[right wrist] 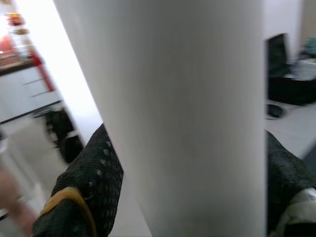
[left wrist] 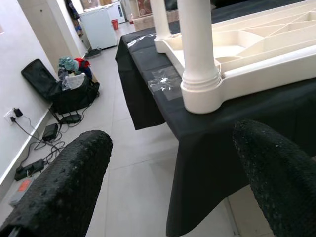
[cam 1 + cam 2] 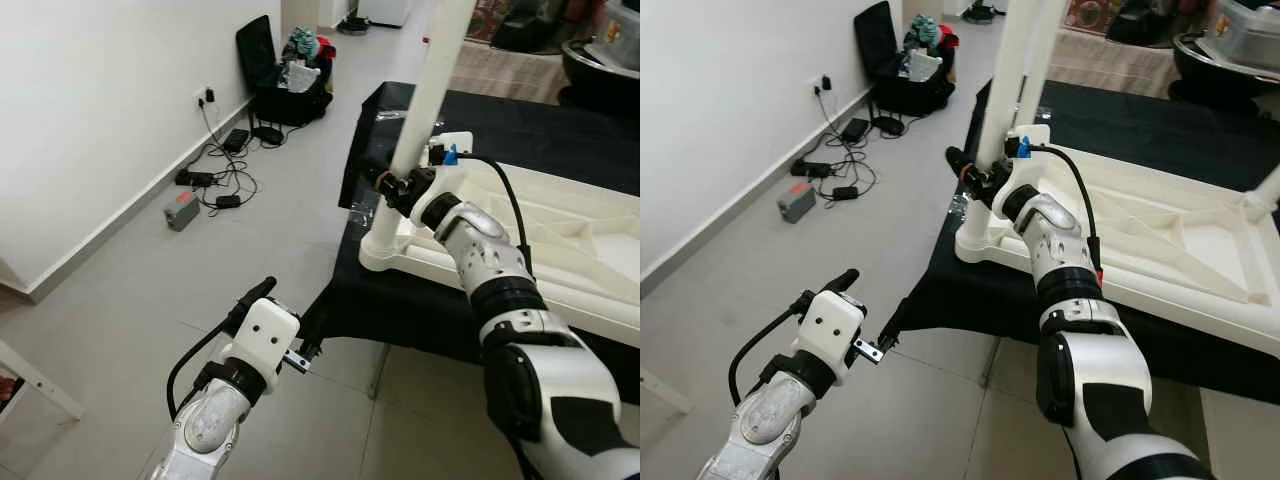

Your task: Building children table

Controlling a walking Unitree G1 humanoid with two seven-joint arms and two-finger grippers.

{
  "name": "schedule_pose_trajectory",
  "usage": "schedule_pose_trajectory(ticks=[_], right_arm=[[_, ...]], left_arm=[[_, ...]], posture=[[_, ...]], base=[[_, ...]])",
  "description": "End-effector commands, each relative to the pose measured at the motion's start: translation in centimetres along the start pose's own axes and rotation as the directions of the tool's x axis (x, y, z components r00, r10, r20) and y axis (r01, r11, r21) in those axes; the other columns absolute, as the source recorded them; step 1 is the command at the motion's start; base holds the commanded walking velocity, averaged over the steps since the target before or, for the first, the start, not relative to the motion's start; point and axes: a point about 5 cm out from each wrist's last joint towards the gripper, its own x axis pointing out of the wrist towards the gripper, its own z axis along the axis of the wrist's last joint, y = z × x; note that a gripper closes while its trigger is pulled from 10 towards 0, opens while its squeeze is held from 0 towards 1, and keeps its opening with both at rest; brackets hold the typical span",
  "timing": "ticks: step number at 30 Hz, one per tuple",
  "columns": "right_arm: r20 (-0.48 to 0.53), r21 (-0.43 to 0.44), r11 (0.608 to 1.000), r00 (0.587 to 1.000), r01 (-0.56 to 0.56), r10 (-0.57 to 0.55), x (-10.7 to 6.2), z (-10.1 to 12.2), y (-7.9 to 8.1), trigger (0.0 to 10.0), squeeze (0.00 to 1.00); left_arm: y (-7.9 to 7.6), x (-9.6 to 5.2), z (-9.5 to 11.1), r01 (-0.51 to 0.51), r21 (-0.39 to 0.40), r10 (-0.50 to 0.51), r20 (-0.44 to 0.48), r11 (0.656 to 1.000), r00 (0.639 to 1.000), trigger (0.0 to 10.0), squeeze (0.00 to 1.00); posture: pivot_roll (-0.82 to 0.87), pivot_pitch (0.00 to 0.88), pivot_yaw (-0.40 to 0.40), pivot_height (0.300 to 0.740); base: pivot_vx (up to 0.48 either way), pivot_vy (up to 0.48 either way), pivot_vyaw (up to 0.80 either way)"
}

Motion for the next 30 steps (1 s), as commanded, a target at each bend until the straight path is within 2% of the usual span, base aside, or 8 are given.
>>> schedule_pose_trajectory(ticks=[1, 9, 10, 12, 23, 27, 29, 30], right_arm=[[-0.043, 0.012, 0.994, 0.993, -0.106, 0.106, 0.8, -0.5, 1.3, 10.0, 0.0], [-0.165, 0.022, 0.951, 0.937, -0.309, 0.308, 1.0, -2.4, 2.9, 10.0, 0.0], [-0.167, 0.017, 0.954, 0.94, -0.299, 0.297, 1.1, -2.5, 2.9, 1.6, 0.0], [-0.173, 0.005, 0.956, 0.942, -0.292, 0.288, 1.2, -2.6, 2.9, 0.0, 0.0], [-0.122, -0.152, 0.98, 0.982, 0.125, -0.144, 1.7, -2.4, 1.0, 0.0, 0.0], [-0.096, -0.179, 0.904, 0.907, 0.389, -0.409, 1.0, -2.4, -0.5, 0.0, 0.0], [-0.073, -0.158, 0.724, 0.723, 0.672, -0.687, -0.8, -2.9, -2.4, 0.0, 0.0], [-0.073, -0.158, 0.724, 0.723, 0.672, -0.687, -0.8, -2.9, -2.4, 0.0, 0.0]], left_arm=[[-0.2, 0.0, -0.3, 0.017, 0.009, -0.017, -0.014, 1.0, 1.0, 10.0, 0.0], [-0.2, -0.1, -0.2, 0.017, 0.008, -0.017, -0.015, 1.0, 1.0, 10.0, 0.0], [-0.3, -0.1, -0.2, 0.018, 0.008, -0.018, -0.015, 1.0, 1.0, 10.0, 0.0], [-0.3, -0.1, -0.2, 0.018, 0.007, -0.018, -0.015, 1.0, 1.0, 10.0, 0.0], [-0.4, -0.2, -0.3, 0.021, 0.007, -0.021, -0.016, 1.0, 1.0, 10.0, 0.0], [-0.4, -0.2, -0.3, 0.022, 0.007, -0.022, -0.016, 1.0, 1.0, 10.0, 0.0], [-0.4, -0.2, -0.3, 0.027, 0.007, -0.027, -0.015, 1.0, 1.0, 10.0, 0.0], [-0.4, -0.2, -0.3, 0.027, 0.007, -0.027, -0.015, 1.0, 1.0, 10.0, 0.0]], posture=[[0.13, 0.115, -0.082, 0.74], [0.13, 0.115, -0.078, 0.74], [0.13, 0.113, -0.079, 0.74], [0.13, 0.113, -0.079, 0.74], [0.13, 0.098, -0.08, 0.74], [0.13, 0.097, -0.077, 0.74], [0.12, 0.094, -0.072, 0.74], [0.12, 0.094, -0.072, 0.74]], base=[[0.0, 0.0, 0.0], [0.0, 0.0, 0.0], [0.0, 0.0, 0.0], [0.0, 0.0, 0.0], [0.0, 0.0, 0.0], [0.0, 0.0, 0.0], [0.0, 0.0, 0.0], [0.0, 0.0, 0.0]])
